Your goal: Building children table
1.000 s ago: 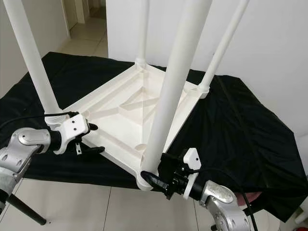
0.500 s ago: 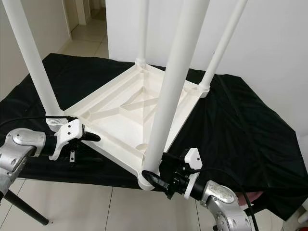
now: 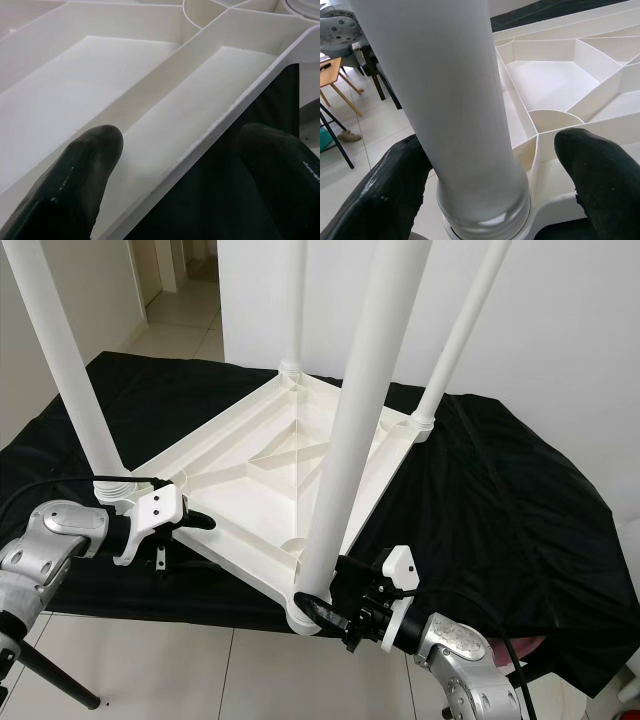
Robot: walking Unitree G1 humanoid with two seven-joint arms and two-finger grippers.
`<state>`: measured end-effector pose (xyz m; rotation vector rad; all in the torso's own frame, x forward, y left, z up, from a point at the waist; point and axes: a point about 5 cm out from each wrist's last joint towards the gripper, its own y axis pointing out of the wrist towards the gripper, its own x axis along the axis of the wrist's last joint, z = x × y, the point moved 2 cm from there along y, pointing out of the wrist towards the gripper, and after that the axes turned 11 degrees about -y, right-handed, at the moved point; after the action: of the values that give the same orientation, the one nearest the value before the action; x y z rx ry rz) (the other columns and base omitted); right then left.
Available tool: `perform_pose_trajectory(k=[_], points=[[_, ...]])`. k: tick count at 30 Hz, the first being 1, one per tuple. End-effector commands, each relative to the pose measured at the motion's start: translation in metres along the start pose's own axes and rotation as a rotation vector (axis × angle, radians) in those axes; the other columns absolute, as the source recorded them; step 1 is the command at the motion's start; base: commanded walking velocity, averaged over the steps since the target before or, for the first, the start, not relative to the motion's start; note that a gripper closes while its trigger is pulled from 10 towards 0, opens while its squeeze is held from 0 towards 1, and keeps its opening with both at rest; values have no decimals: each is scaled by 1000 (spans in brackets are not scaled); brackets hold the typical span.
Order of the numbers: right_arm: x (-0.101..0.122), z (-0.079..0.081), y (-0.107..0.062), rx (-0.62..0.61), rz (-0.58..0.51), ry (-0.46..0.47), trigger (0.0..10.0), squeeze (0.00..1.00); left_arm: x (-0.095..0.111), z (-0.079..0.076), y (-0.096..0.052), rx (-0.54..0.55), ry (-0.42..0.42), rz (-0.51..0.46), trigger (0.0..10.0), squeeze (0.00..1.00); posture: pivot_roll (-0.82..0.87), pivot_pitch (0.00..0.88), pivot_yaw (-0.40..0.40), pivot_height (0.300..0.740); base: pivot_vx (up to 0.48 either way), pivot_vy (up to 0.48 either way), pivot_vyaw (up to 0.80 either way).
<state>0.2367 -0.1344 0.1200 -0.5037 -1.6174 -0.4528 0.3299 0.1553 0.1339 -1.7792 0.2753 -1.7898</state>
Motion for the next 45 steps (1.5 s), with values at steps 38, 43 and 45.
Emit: perform_pose_trajectory(k=[38, 43, 45], points=[[7, 6, 13, -21, -40, -3, 10000, 0, -38, 11, 1, 31, -13, 188, 0, 0, 10, 0, -43, 740, 0, 0, 0], [7, 8, 18, -20, -51, 3, 10000, 0, -45, 8, -6, 47, -35, 176, 0, 0, 15, 0, -48, 740, 0, 0, 0], [7, 8, 19, -24, -52, 6, 10000, 0, -46, 7, -8, 59, -47, 164, 0, 0, 19, 0, -51, 740, 0, 0, 0]])
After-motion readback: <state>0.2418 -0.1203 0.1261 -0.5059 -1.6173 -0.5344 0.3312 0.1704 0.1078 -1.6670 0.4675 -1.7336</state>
